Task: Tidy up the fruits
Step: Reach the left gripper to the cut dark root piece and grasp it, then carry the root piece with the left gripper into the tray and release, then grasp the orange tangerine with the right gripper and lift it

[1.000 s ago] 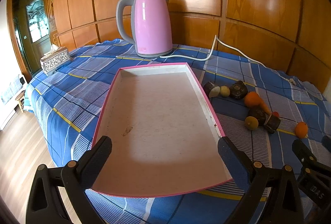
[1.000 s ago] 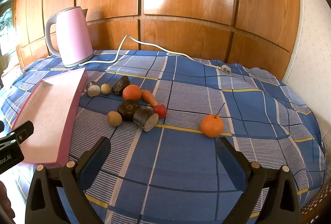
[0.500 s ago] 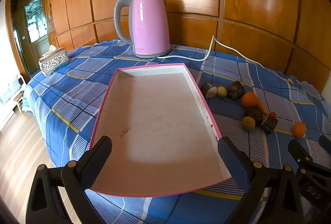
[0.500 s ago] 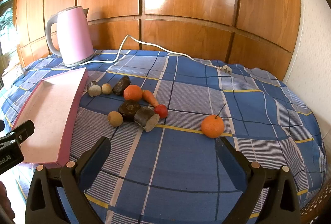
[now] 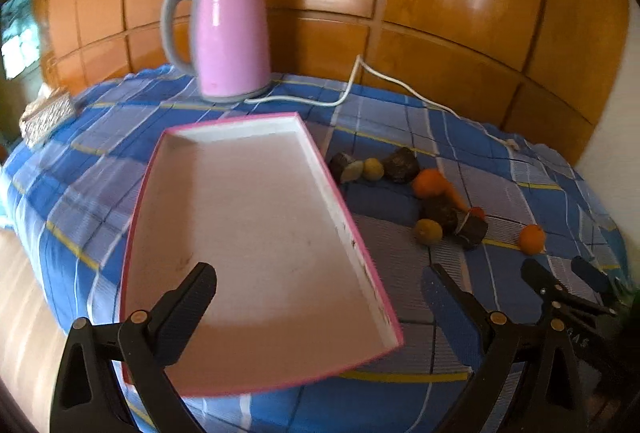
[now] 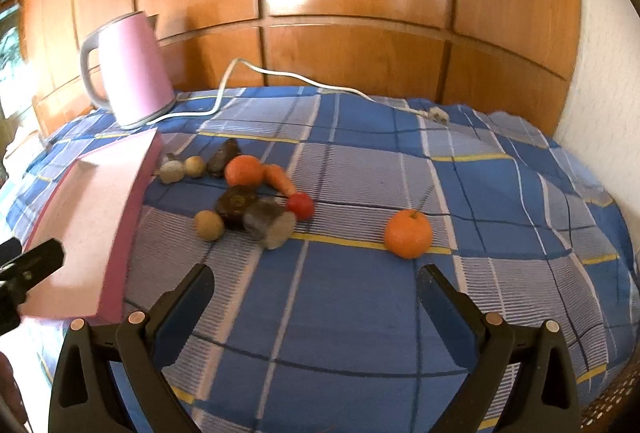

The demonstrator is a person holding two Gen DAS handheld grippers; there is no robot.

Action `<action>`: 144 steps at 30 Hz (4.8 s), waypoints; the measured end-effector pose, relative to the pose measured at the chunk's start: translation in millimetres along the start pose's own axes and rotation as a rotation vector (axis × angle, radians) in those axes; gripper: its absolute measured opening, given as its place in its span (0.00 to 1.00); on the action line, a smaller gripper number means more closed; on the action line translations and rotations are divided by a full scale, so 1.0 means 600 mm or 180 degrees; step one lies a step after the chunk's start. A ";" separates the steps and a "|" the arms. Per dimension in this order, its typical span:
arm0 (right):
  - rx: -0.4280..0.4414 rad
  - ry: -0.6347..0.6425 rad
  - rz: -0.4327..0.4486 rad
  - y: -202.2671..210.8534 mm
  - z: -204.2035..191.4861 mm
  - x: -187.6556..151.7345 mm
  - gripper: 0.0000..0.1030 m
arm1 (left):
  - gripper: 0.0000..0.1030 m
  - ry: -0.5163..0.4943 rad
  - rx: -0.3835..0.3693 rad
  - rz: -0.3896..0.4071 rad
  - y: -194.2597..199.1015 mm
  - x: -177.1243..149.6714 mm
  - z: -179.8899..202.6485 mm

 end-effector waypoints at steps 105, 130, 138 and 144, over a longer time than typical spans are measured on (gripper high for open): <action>-0.0152 -0.0295 -0.0686 -0.069 0.083 -0.045 0.76 | 0.66 0.0564 0.0349 0.0546 0.038 0.240 -0.254; -0.0156 -0.0580 -0.0455 -0.066 0.132 0.010 0.78 | 1.00 0.0716 0.0615 -0.0021 0.013 -0.047 -0.161; -0.0323 -0.0537 -0.0533 -0.101 0.144 0.036 0.78 | 1.00 0.0650 0.0739 0.0163 0.025 -0.047 -0.156; -0.0244 -0.0343 -0.0670 -0.128 0.129 0.038 0.41 | 1.00 0.0722 0.0797 0.0160 0.023 -0.044 -0.171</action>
Point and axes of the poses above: each gripper's, at about its wrist camera, not at the fingertips, and y roughly against the way its jaws point, z to its right, x to its top, the point moved 3 cm from there along -y, roughly the way its jaws point, and after that the axes turned 1 degree about y, right-handed, at the moved point
